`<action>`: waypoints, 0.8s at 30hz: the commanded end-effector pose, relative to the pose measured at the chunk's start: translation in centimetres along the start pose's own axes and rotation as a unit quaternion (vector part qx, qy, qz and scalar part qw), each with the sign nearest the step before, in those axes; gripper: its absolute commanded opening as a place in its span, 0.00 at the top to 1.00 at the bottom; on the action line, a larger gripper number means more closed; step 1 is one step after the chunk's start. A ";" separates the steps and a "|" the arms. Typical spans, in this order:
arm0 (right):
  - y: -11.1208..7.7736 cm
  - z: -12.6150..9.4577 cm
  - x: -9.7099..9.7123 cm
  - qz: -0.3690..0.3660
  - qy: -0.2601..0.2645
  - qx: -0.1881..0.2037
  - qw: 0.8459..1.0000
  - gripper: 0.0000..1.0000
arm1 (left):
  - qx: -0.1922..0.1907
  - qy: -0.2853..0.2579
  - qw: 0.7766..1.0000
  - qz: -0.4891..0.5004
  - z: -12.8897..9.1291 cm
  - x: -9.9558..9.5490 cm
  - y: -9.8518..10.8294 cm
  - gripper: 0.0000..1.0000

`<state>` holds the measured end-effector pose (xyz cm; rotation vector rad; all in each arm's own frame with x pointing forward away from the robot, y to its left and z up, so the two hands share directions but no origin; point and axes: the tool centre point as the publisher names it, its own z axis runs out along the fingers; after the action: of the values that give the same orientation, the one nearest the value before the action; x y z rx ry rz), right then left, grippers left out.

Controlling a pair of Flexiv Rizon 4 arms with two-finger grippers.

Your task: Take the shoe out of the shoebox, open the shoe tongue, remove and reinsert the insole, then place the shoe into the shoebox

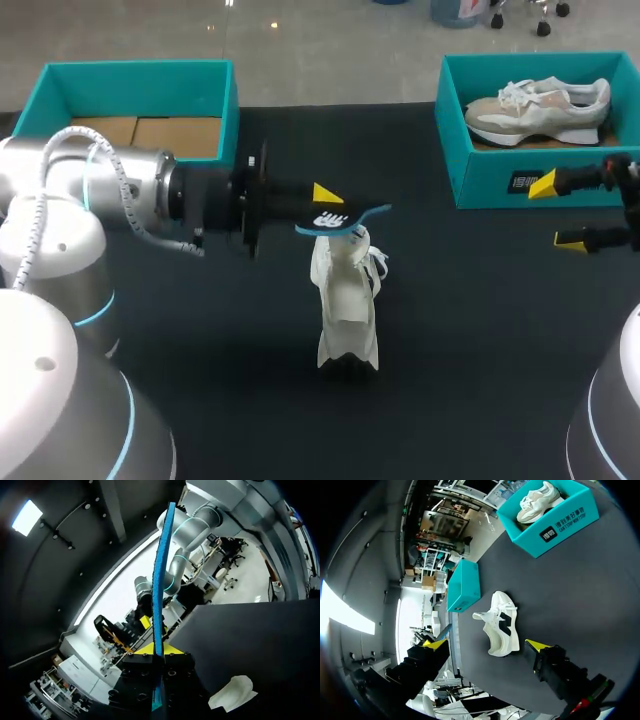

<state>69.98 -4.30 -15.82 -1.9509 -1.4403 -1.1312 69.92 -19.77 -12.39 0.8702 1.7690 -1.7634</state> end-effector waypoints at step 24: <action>-0.1 -0.1 0.0 0.001 -0.001 -0.001 1.000 0.00 | 0.040 0.036 0.976 -0.213 -0.8 6.7 -1.5 1.00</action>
<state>69.94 -4.32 -15.81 -1.9504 -1.4398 -1.1331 64.29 -18.17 -16.11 0.6210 2.0623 -2.1024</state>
